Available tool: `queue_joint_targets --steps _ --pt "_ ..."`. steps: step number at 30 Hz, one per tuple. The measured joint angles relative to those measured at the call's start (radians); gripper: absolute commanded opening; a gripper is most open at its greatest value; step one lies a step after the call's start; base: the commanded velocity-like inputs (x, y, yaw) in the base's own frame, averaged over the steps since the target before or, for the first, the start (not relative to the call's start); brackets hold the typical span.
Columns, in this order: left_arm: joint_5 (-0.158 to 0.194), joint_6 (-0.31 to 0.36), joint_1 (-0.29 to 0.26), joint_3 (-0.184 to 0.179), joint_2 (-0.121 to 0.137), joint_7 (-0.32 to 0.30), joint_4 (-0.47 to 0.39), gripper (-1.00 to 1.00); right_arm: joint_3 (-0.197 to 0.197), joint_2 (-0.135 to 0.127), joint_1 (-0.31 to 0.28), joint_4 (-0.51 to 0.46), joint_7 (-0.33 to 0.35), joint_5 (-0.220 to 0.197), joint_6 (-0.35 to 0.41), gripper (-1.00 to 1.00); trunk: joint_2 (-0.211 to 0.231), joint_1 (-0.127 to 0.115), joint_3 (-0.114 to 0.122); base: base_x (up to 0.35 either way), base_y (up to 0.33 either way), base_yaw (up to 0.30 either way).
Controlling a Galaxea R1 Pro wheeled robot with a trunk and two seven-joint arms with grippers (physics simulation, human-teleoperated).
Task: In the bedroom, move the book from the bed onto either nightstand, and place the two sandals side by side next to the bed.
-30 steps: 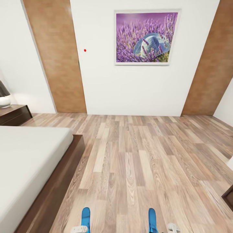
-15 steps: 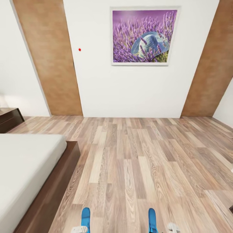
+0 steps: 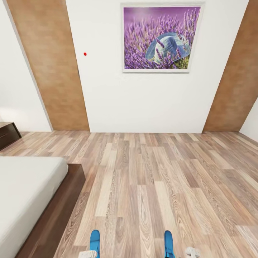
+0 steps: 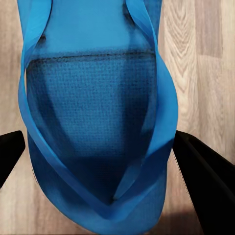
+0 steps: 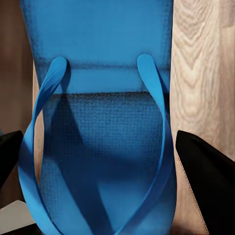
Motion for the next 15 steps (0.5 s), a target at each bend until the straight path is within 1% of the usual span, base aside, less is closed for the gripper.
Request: queue_joint_targets --steps 15 --pt "0.0 0.0 0.0 0.0 0.001 0.001 0.0 -1.0 0.0 0.001 0.0 0.001 -0.001 0.002 0.0 -1.0 0.0 0.0 0.0 0.333 0.0 0.0"
